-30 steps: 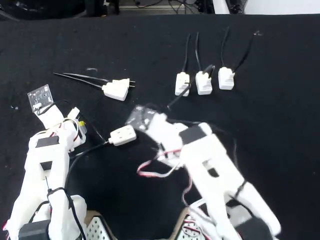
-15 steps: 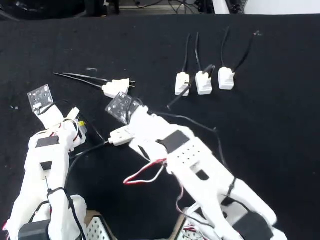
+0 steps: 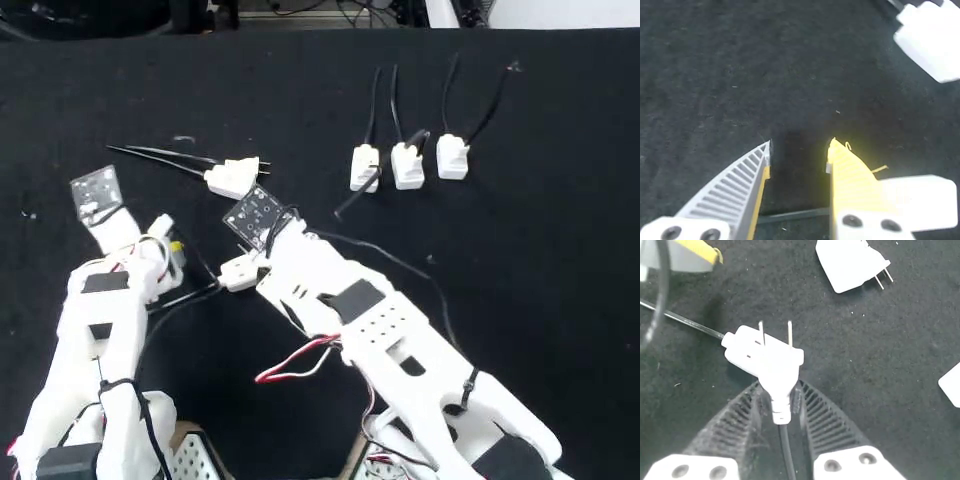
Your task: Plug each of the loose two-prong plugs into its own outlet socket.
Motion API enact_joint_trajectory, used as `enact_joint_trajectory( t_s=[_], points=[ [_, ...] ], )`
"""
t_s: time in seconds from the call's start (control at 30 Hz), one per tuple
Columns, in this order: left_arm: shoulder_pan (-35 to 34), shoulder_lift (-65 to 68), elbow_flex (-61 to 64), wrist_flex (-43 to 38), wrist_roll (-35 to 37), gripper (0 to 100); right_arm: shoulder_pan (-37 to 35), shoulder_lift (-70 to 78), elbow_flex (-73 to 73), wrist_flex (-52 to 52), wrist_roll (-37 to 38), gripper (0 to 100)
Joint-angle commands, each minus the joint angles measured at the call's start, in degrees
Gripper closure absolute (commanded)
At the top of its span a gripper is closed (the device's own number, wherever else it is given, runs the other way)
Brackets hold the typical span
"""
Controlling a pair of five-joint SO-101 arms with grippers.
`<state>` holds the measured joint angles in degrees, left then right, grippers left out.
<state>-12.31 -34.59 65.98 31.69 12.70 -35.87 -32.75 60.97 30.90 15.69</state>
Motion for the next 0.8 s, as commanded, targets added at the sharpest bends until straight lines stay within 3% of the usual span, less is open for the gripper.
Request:
enact_joint_trajectory(
  t_s=[0.0, 0.43, 0.77],
  points=[
    [3.56, -1.58, -0.57, -0.53, -0.62, 81, -0.97, -2.42, -0.31, -1.32, -0.53, 98.8],
    [5.41, -1.67, -1.71, 2.55, -0.70, 81, -5.36, -2.77, 2.07, -1.58, -0.44, 98.8],
    [4.88, -1.67, -6.46, 10.46, -0.70, 81, -5.01, -2.77, 1.98, -1.58, -0.88, 98.8]
  ],
)
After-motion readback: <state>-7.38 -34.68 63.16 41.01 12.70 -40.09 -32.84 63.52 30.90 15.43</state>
